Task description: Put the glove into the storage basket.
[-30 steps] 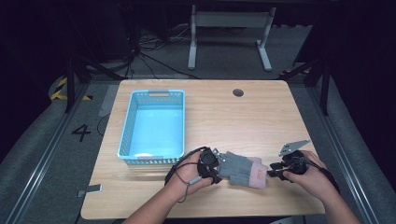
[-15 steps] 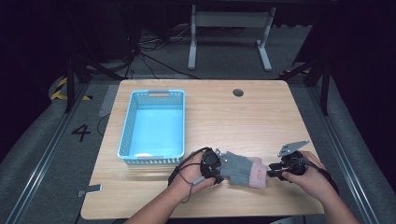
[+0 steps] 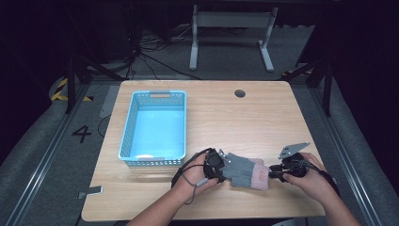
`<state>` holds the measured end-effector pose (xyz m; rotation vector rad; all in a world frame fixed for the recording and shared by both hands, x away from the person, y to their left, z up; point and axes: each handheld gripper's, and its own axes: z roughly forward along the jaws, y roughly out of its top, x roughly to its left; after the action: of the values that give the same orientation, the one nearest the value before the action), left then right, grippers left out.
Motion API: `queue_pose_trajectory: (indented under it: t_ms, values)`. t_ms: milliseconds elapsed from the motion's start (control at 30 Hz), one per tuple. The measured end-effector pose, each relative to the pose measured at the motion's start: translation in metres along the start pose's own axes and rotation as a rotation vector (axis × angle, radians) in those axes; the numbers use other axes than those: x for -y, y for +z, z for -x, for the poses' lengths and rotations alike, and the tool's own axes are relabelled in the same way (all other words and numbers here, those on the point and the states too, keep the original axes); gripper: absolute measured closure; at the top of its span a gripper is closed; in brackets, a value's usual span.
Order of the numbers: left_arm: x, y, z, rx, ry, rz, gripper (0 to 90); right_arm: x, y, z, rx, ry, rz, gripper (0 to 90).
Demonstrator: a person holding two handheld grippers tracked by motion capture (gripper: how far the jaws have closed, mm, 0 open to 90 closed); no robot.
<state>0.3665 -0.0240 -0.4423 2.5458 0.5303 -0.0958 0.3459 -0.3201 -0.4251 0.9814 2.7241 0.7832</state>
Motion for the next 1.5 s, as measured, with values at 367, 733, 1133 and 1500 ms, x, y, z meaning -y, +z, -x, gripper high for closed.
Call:
queue_pose_trajectory:
  t_ms: [367,733,1133,1500]
  values:
    - [-0.001,-0.006,0.003,-0.008,0.008,0.012,88.2,-0.005,-0.006,-0.007,0.018,-0.06,0.017,86.8]
    - [-0.001,-0.02,0.013,0.001,0.008,0.052,88.3,-0.016,-0.022,-0.004,0.041,-0.039,0.074,87.3]
    - [0.001,-0.024,0.017,-0.013,0.012,0.062,88.4,-0.03,-0.015,0.006,0.048,-0.047,0.086,87.8]
    - [0.003,-0.017,0.013,-0.002,0.002,0.025,88.3,-0.029,-0.002,0.012,0.04,-0.034,0.056,89.3]
